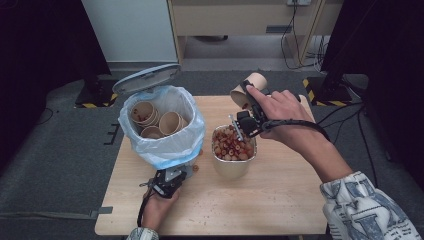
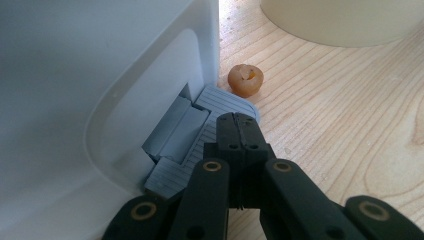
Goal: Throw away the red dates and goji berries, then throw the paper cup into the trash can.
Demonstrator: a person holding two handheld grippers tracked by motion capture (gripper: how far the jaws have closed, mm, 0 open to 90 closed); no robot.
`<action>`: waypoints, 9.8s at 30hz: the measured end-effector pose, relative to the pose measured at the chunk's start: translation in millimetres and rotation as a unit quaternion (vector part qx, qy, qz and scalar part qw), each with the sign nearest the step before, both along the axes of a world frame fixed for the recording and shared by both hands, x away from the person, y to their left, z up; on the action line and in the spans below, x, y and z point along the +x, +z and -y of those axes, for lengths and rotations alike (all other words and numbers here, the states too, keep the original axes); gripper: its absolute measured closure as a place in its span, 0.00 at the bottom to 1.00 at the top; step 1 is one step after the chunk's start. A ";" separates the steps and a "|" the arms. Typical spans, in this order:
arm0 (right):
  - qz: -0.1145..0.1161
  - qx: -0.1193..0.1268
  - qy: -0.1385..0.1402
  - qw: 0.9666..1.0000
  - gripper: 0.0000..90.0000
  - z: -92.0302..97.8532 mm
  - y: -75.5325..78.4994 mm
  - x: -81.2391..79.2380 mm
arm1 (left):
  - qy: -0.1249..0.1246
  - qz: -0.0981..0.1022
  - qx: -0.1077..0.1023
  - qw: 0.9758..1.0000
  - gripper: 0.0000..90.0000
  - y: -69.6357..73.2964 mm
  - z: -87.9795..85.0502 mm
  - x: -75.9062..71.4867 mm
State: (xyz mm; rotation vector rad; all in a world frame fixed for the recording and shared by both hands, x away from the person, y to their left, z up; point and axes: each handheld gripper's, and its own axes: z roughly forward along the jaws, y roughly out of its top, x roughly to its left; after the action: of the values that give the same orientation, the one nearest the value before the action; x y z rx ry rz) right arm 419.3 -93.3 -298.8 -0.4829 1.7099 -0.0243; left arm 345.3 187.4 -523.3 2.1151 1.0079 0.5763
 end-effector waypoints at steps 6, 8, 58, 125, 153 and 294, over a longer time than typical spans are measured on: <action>-0.002 -0.003 0.002 1.000 0.33 -1.6 -4.3 -0.4 | 0.000 0.000 0.000 1.000 1.00 0.0 0.0 0.0; -0.003 -0.002 0.003 1.000 0.33 -1.4 -4.2 -0.3 | 0.000 0.000 0.000 1.000 1.00 0.0 -0.2 0.0; -0.008 -0.121 0.008 0.993 0.33 -3.5 -48.6 -2.0 | 0.000 -0.001 0.000 1.000 1.00 0.1 -0.2 -0.2; -0.153 0.168 -0.052 0.973 0.32 41.3 -42.0 25.5 | -0.001 0.000 -0.002 1.000 1.00 -0.2 -0.2 -0.4; -0.238 0.299 -0.089 0.920 0.32 82.4 -58.2 43.2 | 0.000 -0.004 -0.005 1.000 1.00 -0.3 -0.6 -0.7; -0.543 0.525 -0.026 0.655 0.32 -44.7 42.8 46.7 | -0.006 -0.002 -0.003 1.000 1.00 -0.1 0.1 -0.4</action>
State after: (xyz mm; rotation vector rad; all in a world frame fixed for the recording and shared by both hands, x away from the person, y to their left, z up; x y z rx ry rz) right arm 466.0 -48.6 -256.0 0.6046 2.4664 1.4127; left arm 344.9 187.4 -523.4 2.1168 0.9982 0.5637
